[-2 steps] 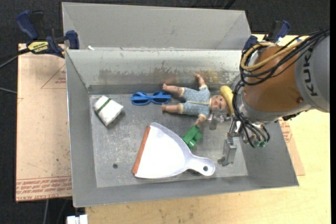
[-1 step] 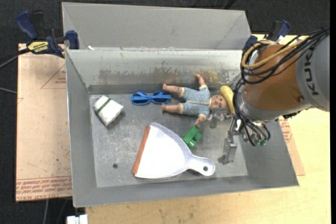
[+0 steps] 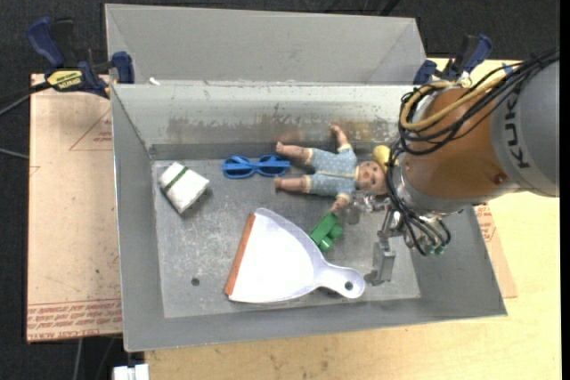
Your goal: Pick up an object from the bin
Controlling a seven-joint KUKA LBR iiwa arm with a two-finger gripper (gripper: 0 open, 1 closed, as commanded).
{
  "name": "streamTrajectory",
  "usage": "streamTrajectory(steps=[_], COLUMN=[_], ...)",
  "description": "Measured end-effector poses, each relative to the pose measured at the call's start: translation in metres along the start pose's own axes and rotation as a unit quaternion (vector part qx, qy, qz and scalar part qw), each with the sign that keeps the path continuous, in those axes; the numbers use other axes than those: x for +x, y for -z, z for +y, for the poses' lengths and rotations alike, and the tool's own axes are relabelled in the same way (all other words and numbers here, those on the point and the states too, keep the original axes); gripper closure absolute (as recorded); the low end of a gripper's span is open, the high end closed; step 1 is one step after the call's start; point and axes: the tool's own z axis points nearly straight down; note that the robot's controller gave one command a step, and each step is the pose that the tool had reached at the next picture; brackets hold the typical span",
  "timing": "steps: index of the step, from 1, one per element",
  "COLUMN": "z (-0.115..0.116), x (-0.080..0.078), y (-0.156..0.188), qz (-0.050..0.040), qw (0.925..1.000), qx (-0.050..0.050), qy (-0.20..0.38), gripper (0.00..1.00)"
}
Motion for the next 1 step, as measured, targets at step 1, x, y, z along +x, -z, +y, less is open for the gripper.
streamTrajectory(steps=[1], z=[0.0086], x=[0.0256], y=[-0.0391], qz=[0.003], qw=[0.9963], qx=[-0.002], qy=[0.086], gripper=[0.0])
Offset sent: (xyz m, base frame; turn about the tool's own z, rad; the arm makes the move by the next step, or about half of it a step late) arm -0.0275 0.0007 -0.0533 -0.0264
